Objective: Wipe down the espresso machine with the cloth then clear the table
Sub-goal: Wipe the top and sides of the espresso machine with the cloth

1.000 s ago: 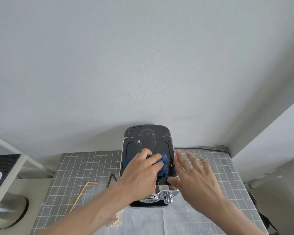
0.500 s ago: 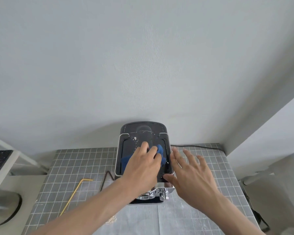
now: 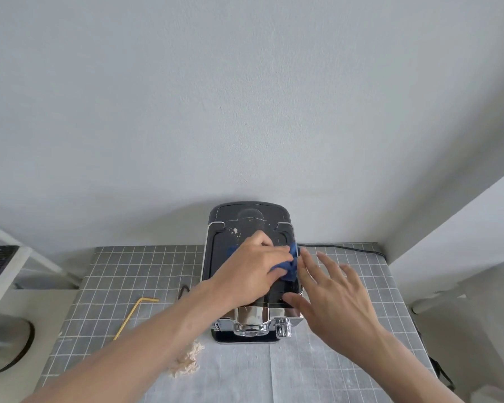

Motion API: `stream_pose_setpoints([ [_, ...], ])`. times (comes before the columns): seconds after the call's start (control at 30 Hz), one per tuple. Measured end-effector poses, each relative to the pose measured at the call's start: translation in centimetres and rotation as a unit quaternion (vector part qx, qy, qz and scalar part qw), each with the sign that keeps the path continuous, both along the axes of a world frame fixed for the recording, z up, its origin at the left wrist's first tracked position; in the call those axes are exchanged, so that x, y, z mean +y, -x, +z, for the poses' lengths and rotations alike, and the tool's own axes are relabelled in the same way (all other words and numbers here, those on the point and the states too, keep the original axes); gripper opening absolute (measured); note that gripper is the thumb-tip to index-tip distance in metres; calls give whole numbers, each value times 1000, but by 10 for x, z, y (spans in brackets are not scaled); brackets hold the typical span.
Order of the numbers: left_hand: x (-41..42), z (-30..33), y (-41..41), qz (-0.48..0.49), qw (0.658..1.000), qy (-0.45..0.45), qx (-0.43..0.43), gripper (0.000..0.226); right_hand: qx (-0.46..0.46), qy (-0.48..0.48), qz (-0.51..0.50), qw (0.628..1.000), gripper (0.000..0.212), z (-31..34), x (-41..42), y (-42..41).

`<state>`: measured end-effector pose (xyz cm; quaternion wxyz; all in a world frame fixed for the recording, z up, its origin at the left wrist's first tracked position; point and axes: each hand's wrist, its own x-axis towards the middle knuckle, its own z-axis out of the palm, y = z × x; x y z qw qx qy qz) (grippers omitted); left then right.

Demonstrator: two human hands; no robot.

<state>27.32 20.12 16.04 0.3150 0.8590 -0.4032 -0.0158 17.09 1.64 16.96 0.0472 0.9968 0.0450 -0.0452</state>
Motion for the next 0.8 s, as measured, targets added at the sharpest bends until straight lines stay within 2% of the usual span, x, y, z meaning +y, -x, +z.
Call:
stream_pose_setpoints([
  [0.1,6,-3,15,-53,999,4,13,20,4,-2,-2,1000,76,1,1,1],
  [0.27,8,-4,-1,-100,995,-14,1,17,6,1,-9,1000,76,0,1,1],
  [0.47,-7,-15,-37,24,998,3,-65,20,4,6,-4,1000,76,1,1,0],
  [0.6,-9,-16,-36,48,998,7,-48,29,0,3,-5,1000,76,0,0,0],
  [0.7,-1,-15,-28,-8,999,-4,-45,25,2,3,-1,1000,77,-2,-1,-2],
  [0.8,3,-12,-15,-73,990,-61,-101,26,-3,1,2,1000,77,-3,-4,-5],
])
